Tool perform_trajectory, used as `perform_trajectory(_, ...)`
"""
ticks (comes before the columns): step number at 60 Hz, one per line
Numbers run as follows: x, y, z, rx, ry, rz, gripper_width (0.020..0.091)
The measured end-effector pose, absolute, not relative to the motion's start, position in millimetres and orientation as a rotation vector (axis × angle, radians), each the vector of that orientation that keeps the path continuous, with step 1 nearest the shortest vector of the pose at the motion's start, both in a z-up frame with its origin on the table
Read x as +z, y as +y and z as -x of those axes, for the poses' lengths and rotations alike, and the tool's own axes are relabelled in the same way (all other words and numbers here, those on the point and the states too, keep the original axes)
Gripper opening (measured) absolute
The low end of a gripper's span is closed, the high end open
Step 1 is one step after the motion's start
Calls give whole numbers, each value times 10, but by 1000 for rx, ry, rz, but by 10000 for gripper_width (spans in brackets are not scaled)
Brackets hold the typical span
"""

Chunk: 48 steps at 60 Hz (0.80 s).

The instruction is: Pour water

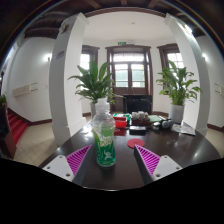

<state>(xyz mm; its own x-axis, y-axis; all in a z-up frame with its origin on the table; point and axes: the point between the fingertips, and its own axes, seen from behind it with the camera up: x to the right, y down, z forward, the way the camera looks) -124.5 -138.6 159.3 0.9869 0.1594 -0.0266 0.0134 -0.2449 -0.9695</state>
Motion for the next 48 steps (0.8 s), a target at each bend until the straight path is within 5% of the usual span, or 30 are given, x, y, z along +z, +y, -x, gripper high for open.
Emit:
perform_trajectory(17,1473,-757,1479,96,-106,1746,842)
perform_trajectory(28,1053,-384,1920,104,-89,1724,661)
perform_trajectory(30,1035,-314,1994,95,-96,1712,616)
perform_trajectory(31,1025,-289,1993,80,-92,1707,521)
perform_trajectory(40,1057,-223,1996,70,-98,1668,378)
perform_trajectory(48,1055,-210,1972,68,-99,1676,363)
